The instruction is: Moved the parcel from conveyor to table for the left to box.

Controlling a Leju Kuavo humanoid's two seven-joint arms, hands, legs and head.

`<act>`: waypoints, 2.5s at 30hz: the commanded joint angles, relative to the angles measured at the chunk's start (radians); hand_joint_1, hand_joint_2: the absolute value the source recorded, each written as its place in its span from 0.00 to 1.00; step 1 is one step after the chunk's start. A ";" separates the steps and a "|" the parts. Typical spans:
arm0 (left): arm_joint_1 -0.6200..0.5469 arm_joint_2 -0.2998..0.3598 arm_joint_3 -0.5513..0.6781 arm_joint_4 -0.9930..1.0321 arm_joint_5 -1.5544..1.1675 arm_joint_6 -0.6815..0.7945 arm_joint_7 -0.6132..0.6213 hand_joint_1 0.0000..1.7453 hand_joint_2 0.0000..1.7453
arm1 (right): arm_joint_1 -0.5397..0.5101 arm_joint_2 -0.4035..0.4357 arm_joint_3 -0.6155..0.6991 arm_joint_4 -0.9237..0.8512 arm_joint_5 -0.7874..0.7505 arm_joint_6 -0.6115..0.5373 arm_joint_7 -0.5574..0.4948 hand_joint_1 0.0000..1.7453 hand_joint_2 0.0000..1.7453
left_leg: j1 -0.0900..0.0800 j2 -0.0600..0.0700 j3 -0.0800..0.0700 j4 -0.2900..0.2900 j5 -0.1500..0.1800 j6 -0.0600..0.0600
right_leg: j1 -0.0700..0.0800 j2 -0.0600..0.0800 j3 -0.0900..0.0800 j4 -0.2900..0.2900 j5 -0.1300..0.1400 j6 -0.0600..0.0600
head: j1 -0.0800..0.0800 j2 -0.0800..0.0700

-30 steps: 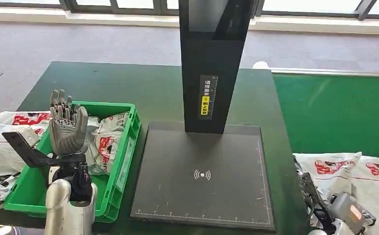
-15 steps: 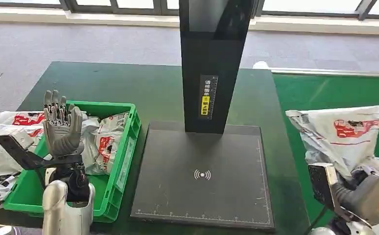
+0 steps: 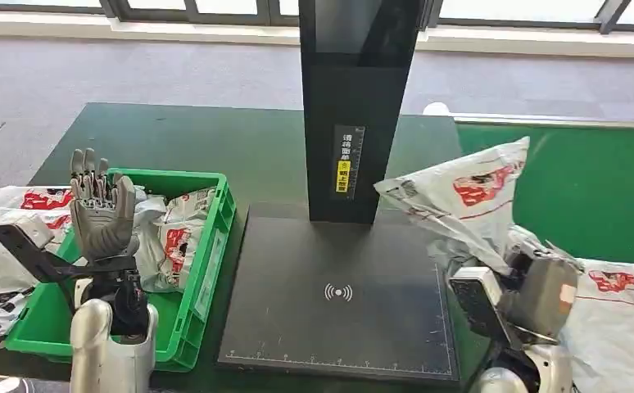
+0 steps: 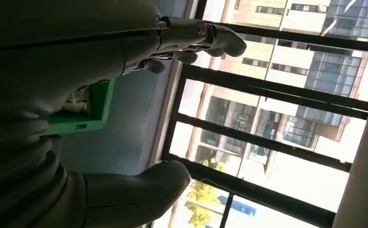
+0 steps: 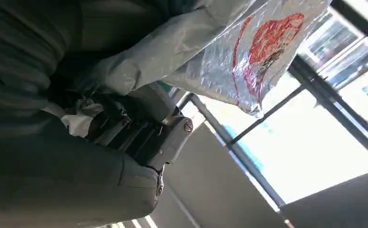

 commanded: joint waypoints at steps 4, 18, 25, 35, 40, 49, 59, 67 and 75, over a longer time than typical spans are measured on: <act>-0.056 0.027 -0.017 0.082 0.006 0.004 -0.001 0.00 1.00 | -0.053 -0.047 0.205 0.154 -0.019 0.049 0.004 1.00 1.00 | 0.001 0.002 0.000 -0.003 0.002 0.000 | 0.001 0.001 0.000 -0.003 0.003 -0.001 | 0.000 0.000; -0.064 0.028 -0.033 0.094 0.008 0.006 -0.002 0.00 1.00 | -0.087 -0.057 0.274 0.275 -0.033 0.065 0.007 1.00 1.00 | 0.001 0.001 0.000 -0.001 0.001 0.000 | 0.001 0.000 0.000 -0.002 0.002 -0.001 | 0.000 0.000; -0.057 0.034 -0.041 0.097 0.009 0.016 -0.004 0.00 1.00 | -0.134 -0.081 0.332 0.419 -0.076 0.087 0.024 1.00 1.00 | 0.001 0.003 0.000 -0.003 0.003 0.000 | 0.001 0.002 0.000 -0.004 0.003 -0.001 | 0.000 0.000; -0.034 0.032 -0.044 0.081 0.008 0.025 -0.006 0.00 1.00 | -0.152 -0.081 0.366 0.502 -0.085 0.114 0.049 0.00 0.00 | 0.001 0.002 0.000 -0.003 0.002 0.000 | 0.001 0.001 0.001 -0.003 0.002 -0.001 | 0.000 0.000; -0.007 0.022 -0.047 0.064 0.000 0.034 -0.006 0.00 1.00 | -0.153 -0.088 0.373 0.514 -0.172 0.125 0.031 0.00 0.00 | 0.000 0.001 0.000 -0.002 0.002 0.000 | 0.001 0.000 0.001 -0.003 0.002 -0.001 | 0.000 0.000; -0.002 0.020 -0.048 0.058 -0.002 0.036 -0.007 0.00 1.00 | -0.149 -0.094 0.372 0.508 -0.299 0.191 -0.033 0.00 0.00 | 0.000 0.001 -0.001 -0.003 0.002 0.000 | 0.000 0.000 0.000 -0.003 0.002 -0.001 | 0.000 0.000; -0.007 0.022 -0.048 0.065 -0.002 0.036 -0.007 0.00 1.00 | -0.155 -0.103 0.363 0.485 -0.432 0.264 -0.109 0.00 0.00 | 0.000 0.001 -0.001 -0.001 0.001 0.000 | 0.000 0.000 0.000 -0.001 0.001 -0.001 | 0.000 0.000; 0.000 0.025 -0.048 0.050 -0.002 0.035 -0.007 0.00 1.00 | -0.105 -0.110 0.316 0.294 -0.446 0.124 -0.220 0.00 0.00 | 0.000 -0.001 -0.002 -0.001 0.001 0.000 | 0.000 -0.002 -0.001 -0.001 0.001 -0.001 | 0.000 0.000; -0.004 0.026 -0.050 0.053 -0.003 0.037 -0.007 0.00 1.00 | -0.099 -0.098 0.298 0.277 -0.450 0.071 -0.249 0.00 0.00 | 0.000 0.000 -0.001 -0.002 0.002 0.000 | 0.000 -0.002 -0.001 -0.002 0.001 -0.001 | 0.000 0.000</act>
